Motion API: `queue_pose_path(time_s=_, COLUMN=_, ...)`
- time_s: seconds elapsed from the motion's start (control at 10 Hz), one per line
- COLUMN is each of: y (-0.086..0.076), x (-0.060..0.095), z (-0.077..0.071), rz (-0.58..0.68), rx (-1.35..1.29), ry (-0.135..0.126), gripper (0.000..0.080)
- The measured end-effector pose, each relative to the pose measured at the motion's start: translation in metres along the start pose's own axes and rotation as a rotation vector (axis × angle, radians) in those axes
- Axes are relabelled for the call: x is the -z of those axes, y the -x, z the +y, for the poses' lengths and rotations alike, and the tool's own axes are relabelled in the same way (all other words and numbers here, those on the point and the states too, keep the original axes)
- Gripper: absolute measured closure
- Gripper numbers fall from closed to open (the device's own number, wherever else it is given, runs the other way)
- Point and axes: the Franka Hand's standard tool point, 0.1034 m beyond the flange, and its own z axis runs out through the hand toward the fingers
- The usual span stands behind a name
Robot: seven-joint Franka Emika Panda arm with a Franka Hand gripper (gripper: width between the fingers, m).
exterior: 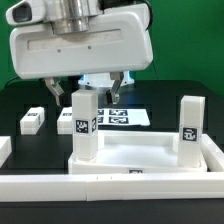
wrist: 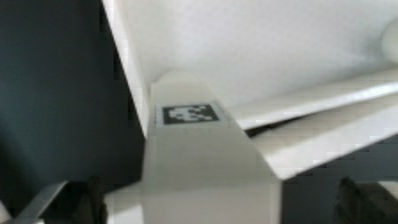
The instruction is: Assemble desk
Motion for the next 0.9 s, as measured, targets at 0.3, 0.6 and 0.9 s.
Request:
queue_pose_path(time_s=0.3, y=-0.0019, x=-0.0001, z=-0.0009, rz=0.014, rx=-0.020, ry=0.000, gripper=0.0389)
queue_pose_path(time_s=0.6, y=-0.0015, x=-0.0007, z=-0.0018, rz=0.013, rx=-0.199, ry=-0.001, gripper=0.0511)
queue_pose_path(time_s=0.9, y=-0.0032, x=-0.0025, z=-0.0041, rz=0.010, rx=-0.594, ry=-0.036, gripper=0.0511)
